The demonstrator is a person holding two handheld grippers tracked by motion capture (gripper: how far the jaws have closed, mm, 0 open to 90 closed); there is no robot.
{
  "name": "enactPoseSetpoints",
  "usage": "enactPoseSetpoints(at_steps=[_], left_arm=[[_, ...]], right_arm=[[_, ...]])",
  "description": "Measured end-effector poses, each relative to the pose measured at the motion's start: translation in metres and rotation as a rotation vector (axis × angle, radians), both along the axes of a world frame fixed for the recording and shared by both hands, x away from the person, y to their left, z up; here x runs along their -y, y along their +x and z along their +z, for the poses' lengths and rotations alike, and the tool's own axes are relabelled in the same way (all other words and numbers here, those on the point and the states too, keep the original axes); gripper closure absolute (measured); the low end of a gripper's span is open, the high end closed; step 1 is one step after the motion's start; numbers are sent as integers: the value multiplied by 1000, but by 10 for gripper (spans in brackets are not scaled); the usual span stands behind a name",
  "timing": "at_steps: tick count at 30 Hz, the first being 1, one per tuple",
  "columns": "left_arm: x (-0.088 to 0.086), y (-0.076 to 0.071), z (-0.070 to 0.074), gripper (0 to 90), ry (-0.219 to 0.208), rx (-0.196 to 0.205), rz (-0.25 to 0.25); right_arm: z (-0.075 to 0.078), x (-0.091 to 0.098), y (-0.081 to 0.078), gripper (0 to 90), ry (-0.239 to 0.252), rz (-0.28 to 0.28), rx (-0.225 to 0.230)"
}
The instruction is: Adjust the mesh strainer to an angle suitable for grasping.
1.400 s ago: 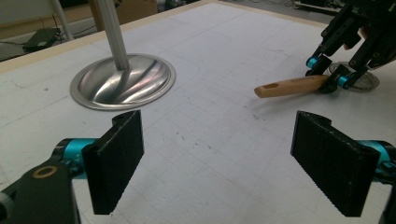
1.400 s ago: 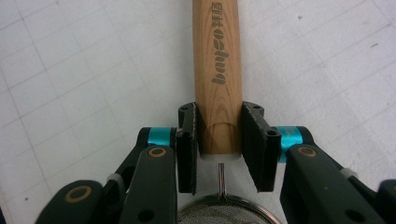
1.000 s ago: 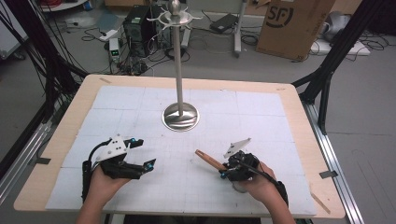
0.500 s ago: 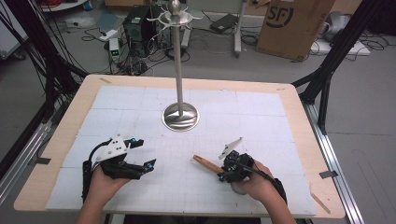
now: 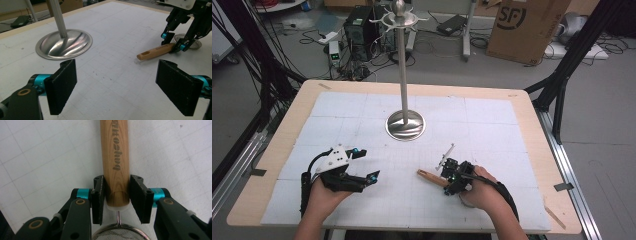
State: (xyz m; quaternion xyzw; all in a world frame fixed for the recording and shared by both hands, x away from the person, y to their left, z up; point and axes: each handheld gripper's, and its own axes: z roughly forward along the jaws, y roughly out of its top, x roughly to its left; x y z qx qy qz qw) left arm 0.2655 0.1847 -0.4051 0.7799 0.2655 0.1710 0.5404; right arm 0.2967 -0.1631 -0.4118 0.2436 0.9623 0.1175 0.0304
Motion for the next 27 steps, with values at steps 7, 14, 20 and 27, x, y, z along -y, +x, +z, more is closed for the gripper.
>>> enactPoseSetpoints(at_steps=[7, 14, 20, 27], left_arm=[[3, 2, -2, 177, 6, -4, -3], [5, 4, -4, 177, 15, -10, -3], [4, 4, -4, 176, 15, -12, -1], [3, 3, -3, 176, 10, -8, 3]], right_arm=[[0, 3, 2, 638, 16, -15, -16], [0, 2, 4, 636, 13, -13, -35], [-1, 5, 1, 650, 44, -33, -9], [-1, 6, -3, 684, 52, -59, 14]])
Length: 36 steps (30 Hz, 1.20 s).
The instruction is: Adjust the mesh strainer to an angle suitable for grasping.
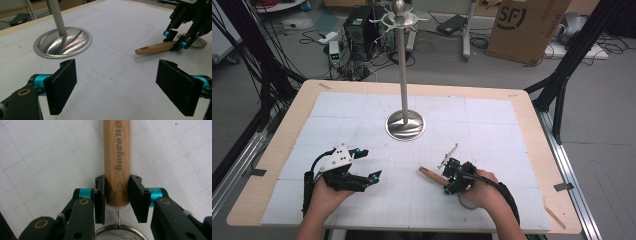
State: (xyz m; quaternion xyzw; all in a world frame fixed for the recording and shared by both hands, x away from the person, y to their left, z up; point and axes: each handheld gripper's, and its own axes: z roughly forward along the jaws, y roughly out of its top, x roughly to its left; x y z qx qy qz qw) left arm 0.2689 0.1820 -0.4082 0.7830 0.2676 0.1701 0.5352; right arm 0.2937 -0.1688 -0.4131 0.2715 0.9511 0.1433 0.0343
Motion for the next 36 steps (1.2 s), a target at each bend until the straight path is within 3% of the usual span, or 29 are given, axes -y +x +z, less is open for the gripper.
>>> enactPoseSetpoints(at_steps=[6, 15, 19, 22, 27, 36], left_arm=[[-3, -1, 0, 176, -4, -1, 4], [-6, -1, 1, 176, -11, 3, 14], [-6, -2, 1, 176, -10, 2, 13], [-6, -2, 1, 176, -10, 3, 11], [-5, -2, 1, 176, -8, 4, 10], [-3, -3, 1, 176, -7, 6, 1]], right_arm=[[-1, 7, -2, 687, 50, -22, 6], [2, 8, -8, 687, 101, -14, 63], [10, 12, -10, 688, 168, -17, 94], [17, 16, -13, 688, 218, -4, 163], [26, 25, -16, 688, 303, -31, 231], [39, 38, -21, 688, 474, -42, 307]])
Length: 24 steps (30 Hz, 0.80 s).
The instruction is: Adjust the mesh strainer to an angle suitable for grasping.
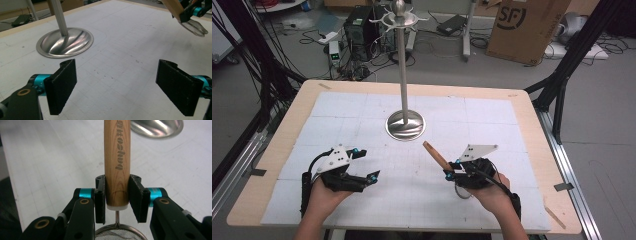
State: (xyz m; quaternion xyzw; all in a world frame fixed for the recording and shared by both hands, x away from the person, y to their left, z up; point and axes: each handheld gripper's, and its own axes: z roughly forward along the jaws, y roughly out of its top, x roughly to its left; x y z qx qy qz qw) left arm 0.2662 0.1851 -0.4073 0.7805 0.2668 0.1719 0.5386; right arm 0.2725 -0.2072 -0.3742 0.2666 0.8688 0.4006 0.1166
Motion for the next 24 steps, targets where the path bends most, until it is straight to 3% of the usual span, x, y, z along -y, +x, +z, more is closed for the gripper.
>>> enactPoseSetpoints(at_steps=[6, 17, 24], left_arm=[[1, -1, 2, 175, -31, 4, -14], [11, -4, 1, 175, -11, 3, -36], [8, -7, 4, 175, -27, 8, -42]], right_arm=[[4, 5, -2, 688, 68, 9, 30], [5, 8, -3, 688, 100, 25, 51], [6, 4, 0, 687, 106, 45, 75]])
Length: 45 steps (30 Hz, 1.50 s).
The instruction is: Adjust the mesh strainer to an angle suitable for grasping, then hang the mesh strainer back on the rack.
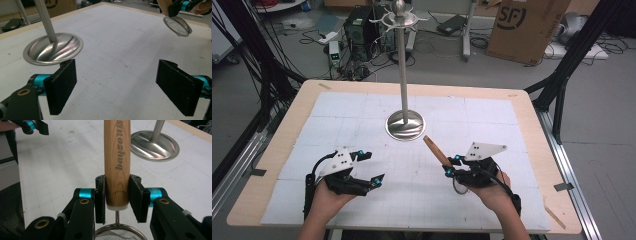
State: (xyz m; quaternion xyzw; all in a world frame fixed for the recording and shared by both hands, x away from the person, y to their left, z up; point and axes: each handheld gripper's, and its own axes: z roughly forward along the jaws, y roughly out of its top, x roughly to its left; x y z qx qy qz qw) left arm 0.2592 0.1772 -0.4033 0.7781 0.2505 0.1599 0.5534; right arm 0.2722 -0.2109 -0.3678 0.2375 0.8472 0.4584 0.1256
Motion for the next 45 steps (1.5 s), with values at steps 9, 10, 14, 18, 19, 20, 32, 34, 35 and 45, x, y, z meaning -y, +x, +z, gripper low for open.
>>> enactPoseSetpoints(at_steps=[9, 10, 14, 18, 19, 20, 32, 34, 35, 45], left_arm=[[-12, 3, 11, 175, -79, -7, 0], [-11, 4, 13, 175, -90, -7, -8], [-4, 7, 20, 174, -110, 4, -30], [3, 10, 28, 174, -118, 15, -57], [5, 11, 29, 175, -125, 16, -66], [6, 11, 30, 175, -132, 16, -77], [24, 17, 49, 174, -138, 46, -118], [27, 18, 52, 172, -164, 53, -149], [29, 18, 54, 171, -181, 54, -163], [44, 22, 64, 170, -188, 61, -190]], right_arm=[[1, -7, 7, 687, 40, 27, -1], [1, -7, 8, 687, 41, 33, 2], [3, -7, 8, 687, 52, 40, 12], [5, -7, 8, 687, 57, 43, 21], [5, -7, 7, 687, 56, 40, 27], [6, -7, 7, 687, 57, 40, 28], [9, -9, 2, 687, 75, 75, 84], [11, -9, 1, 687, 79, 79, 86], [11, -8, 0, 687, 82, 77, 89], [16, -9, 0, 687, 108, 93, 104]])
